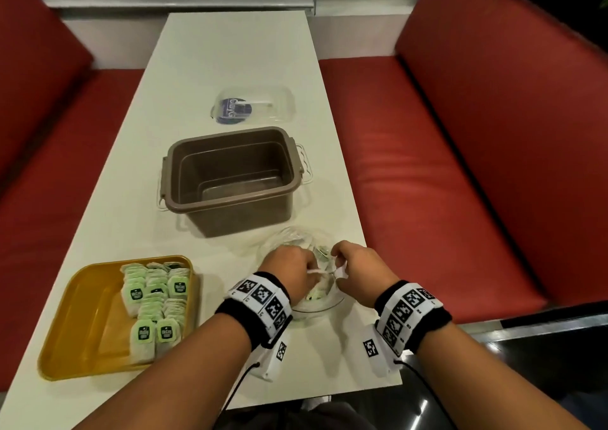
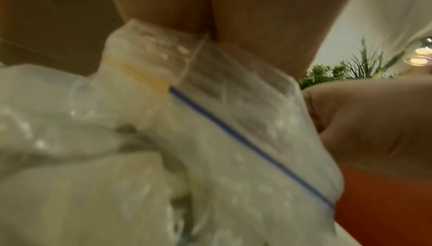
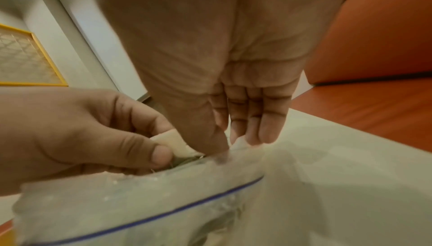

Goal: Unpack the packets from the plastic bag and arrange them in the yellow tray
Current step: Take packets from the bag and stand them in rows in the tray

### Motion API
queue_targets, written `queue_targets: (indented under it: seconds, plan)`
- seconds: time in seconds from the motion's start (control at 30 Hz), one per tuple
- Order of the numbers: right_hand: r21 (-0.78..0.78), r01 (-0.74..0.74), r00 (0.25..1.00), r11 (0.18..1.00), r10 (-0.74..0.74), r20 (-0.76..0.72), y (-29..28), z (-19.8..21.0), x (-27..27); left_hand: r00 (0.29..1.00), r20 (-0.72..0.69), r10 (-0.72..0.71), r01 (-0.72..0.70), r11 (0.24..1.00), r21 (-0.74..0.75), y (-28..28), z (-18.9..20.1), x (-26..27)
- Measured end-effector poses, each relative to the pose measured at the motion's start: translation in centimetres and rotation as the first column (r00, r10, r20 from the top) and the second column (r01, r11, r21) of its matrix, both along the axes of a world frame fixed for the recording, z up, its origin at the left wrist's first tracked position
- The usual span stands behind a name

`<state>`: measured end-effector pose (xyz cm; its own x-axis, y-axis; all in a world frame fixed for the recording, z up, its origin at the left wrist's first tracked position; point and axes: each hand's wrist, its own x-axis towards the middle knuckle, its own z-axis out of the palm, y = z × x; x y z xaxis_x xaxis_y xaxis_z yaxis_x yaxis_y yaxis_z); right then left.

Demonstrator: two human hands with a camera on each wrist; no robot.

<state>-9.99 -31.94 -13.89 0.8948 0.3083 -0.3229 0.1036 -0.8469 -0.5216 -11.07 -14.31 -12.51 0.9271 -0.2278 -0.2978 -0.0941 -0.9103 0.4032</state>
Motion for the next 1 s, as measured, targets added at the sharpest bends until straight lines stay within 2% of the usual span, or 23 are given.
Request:
queue_targets:
  seconds: [0.13,0.23,0.33,0.37,0.43,0.5,0.57,0.63,0.8,0.9,1.0]
  plan:
    - [0.094,-0.027,0.999,0.995,0.025,0.027,-0.5,-0.1,0.3,0.991,0.12,0.057,-0.045,0.994,-0.098,1.1,0.7,0.1]
    - [0.24,-0.02,0.998,0.971,0.004,0.07,-0.6,0.3,0.6,0.973,0.206,0.106,-0.053,0.967,-0.249,1.4,1.8,0.2]
    - [0.358,0.035,0.996,0.933,-0.061,0.061,-0.7,0.5,1.2,0.97,0.149,0.191,-0.11,0.896,-0.43,0.9,2.1,0.3]
    - [0.378,0.054,0.995,0.924,-0.08,0.055,-0.7,0.4,1.4,0.97,0.129,0.207,-0.131,0.887,-0.444,0.7,2.1,0.4]
    - [0.416,0.097,0.99,0.904,-0.129,0.051,-0.8,0.3,1.8,0.972,0.11,0.208,-0.154,0.917,-0.368,0.5,1.7,0.8]
    - [0.454,0.134,0.985,0.881,-0.17,0.04,-1.0,0.1,2.1,0.982,0.076,0.176,-0.156,0.964,-0.217,0.4,1.1,1.5]
    - [0.454,0.148,0.982,0.879,-0.184,0.037,-1.3,0.2,2.3,0.993,0.022,0.118,-0.116,0.991,-0.068,0.1,0.6,1.9]
    - [0.458,0.149,0.98,0.876,-0.194,0.051,-1.6,0.4,2.5,0.998,-0.019,0.064,-0.063,0.998,0.016,-0.5,0.1,2.2]
    - [0.516,0.175,0.978,0.838,-0.21,0.009,-1.5,0.5,2.7,1.0,-0.027,-0.015,0.018,0.994,0.112,-1.2,-0.5,2.4]
    - [0.546,0.223,0.966,0.808,-0.256,-0.016,-1.5,0.6,2.9,1.0,0.024,0.001,-0.003,0.997,0.08,-0.7,-0.1,2.3]
    - [0.518,0.244,0.96,0.82,-0.279,-0.01,-1.3,1.1,3.1,0.996,0.086,0.004,-0.008,0.999,0.046,0.4,1.1,2.0]
